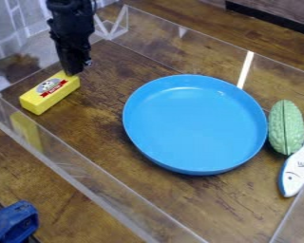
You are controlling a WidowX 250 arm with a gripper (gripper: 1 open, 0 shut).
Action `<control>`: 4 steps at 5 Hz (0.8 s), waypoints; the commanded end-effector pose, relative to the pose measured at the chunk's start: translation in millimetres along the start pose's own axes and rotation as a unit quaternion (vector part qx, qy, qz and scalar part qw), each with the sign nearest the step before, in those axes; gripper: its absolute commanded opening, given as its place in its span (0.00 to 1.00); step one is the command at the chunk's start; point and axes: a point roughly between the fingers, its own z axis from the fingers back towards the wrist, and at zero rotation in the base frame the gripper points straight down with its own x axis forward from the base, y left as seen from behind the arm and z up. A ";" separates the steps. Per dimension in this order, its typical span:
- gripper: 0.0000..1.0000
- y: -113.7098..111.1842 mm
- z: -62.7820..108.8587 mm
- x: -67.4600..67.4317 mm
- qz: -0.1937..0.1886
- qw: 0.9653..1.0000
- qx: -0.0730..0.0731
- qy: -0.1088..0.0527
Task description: Put the yellow brick in the blue tray
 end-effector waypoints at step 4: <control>1.00 29.0 11.3 4.4 -0.071 0.997 0.025 -0.023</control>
